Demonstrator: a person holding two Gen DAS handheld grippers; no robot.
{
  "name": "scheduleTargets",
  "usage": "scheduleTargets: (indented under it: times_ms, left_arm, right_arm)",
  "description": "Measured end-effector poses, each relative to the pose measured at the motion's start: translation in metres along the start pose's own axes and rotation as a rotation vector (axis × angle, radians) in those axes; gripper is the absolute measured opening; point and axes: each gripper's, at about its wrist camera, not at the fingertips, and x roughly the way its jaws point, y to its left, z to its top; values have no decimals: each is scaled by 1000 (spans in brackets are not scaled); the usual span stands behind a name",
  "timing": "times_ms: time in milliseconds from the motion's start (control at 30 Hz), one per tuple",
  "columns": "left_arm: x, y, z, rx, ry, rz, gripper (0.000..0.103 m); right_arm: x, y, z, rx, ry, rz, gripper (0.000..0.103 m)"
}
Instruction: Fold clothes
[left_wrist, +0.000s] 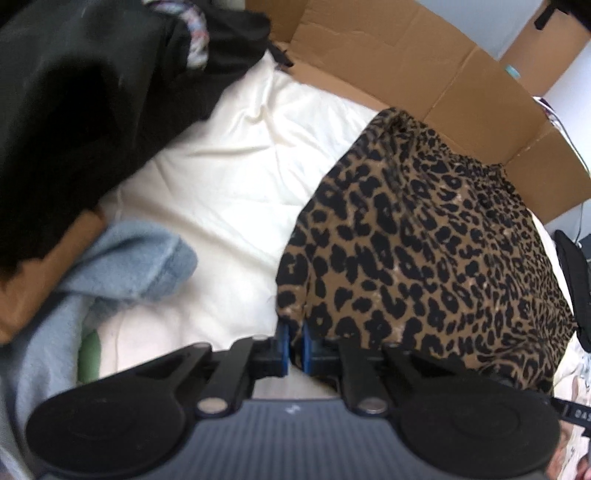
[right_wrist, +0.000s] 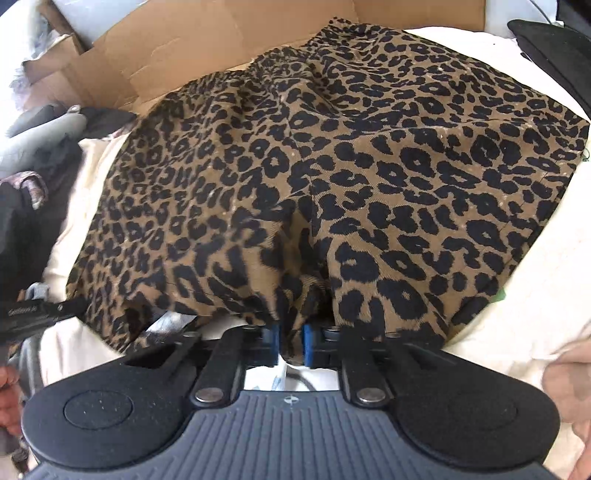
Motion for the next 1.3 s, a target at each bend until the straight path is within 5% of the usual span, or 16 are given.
scheduleTargets:
  times_ms: [333, 433, 567, 833, 1200, 1267, 1300]
  left_arm:
    - [-49, -21, 38, 28, -79, -6, 7]
    - [-50, -30, 45, 54, -74, 7, 7]
    - [-37, -26, 45, 23, -52, 23, 7]
    - [-16, -20, 37, -2, -29, 32, 7]
    - [-4, -12, 28, -23, -14, 46, 7]
    - [-4, -11, 27, -30, -16, 48, 7]
    - [-5, -11, 26, -32, -18, 49, 7]
  right_arm:
    - [-49, -15, 18, 10, 35, 52, 7]
    - [-56, -23, 20, 23, 27, 27, 16]
    - [-52, -37, 0, 95, 90, 66, 30]
    - [-28, -52, -43, 274, 74, 190, 54]
    - [-7, -68, -46, 483, 14, 228, 59]
    - [0, -74, -45, 538, 24, 241, 53]
    - [5, -77, -45, 559, 35, 254, 37]
